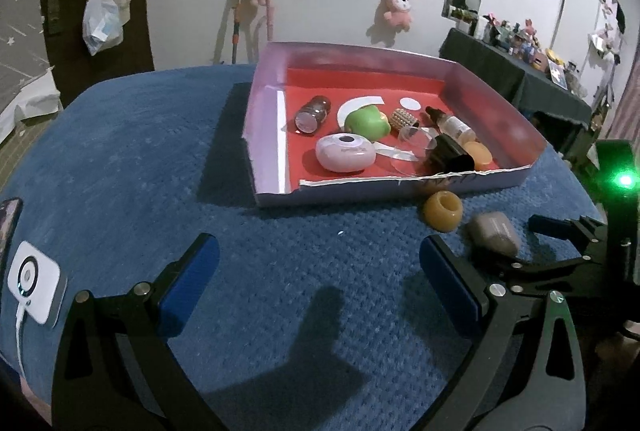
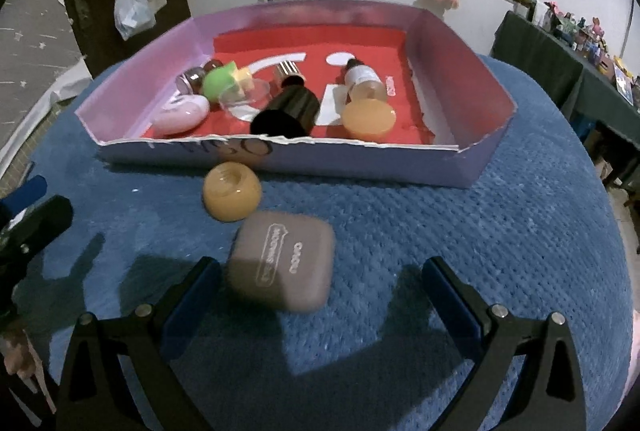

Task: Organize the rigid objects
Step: 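Grasp the gray eyeshadow case with the right tool while the left tool grasps the orange sponge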

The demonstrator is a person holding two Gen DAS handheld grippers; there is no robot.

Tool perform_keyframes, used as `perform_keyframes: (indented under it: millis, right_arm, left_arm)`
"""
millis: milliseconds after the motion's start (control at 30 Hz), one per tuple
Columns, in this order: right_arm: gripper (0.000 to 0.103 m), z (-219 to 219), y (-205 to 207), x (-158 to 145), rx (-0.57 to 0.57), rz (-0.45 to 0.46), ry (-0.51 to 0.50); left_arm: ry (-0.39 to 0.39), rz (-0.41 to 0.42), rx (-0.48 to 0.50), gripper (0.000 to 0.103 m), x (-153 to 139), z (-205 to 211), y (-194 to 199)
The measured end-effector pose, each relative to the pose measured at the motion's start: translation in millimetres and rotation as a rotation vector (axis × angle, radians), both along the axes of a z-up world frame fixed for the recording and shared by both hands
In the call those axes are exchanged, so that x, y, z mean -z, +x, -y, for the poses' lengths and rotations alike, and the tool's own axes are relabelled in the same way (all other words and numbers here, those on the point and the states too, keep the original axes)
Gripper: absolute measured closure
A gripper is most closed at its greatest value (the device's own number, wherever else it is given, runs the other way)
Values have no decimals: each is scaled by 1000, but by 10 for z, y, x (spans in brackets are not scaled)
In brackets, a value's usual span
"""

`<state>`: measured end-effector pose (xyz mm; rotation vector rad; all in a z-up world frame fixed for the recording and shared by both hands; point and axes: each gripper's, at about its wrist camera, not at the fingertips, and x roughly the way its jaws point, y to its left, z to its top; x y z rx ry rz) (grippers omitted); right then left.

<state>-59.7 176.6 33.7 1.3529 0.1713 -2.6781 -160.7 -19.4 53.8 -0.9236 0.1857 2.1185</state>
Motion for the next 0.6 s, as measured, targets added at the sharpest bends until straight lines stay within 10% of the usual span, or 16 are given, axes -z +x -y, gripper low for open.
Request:
perform_keyframes:
  millis: [600]
  right_arm:
    - [1,-382,-81,-16,-105,-10,76]
  left_arm:
    - [-96,62,189,1,149,-774,143]
